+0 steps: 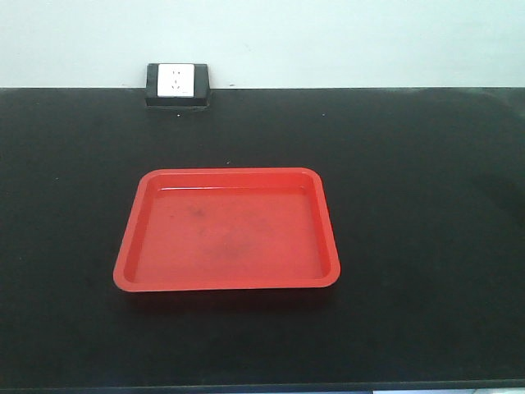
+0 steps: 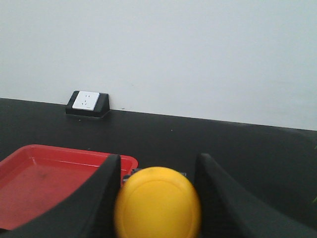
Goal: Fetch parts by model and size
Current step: 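Move the left gripper with the red switch over the red tray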
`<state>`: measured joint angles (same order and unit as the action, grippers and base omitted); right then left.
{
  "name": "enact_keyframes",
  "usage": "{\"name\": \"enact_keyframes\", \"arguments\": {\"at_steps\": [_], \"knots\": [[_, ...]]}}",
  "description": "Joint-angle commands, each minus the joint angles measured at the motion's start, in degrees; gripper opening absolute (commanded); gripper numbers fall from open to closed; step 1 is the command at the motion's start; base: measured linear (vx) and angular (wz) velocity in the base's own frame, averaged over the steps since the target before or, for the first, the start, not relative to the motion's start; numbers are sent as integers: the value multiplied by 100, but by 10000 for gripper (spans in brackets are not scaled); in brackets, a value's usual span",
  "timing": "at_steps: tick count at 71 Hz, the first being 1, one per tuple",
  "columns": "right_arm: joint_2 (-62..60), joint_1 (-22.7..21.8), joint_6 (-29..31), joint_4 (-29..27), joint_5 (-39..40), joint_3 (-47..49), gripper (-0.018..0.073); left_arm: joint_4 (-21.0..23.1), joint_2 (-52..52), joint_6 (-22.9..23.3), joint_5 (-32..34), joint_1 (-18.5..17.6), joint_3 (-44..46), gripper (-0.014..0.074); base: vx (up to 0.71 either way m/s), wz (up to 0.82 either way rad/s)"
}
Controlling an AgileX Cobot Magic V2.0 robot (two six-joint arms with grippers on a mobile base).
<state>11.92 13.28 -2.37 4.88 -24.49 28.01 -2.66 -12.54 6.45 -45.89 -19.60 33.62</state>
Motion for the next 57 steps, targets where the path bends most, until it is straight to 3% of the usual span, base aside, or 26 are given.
{"name": "enact_keyframes", "arguments": {"at_steps": [1,57], "knots": [[59,-17,40,63,507,140,-5,17,-124,51,446,-22,136,-6,8,6],[122,-17,40,20,518,140,-5,17,-130,51,447,-14,136,-6,4,2]]}}
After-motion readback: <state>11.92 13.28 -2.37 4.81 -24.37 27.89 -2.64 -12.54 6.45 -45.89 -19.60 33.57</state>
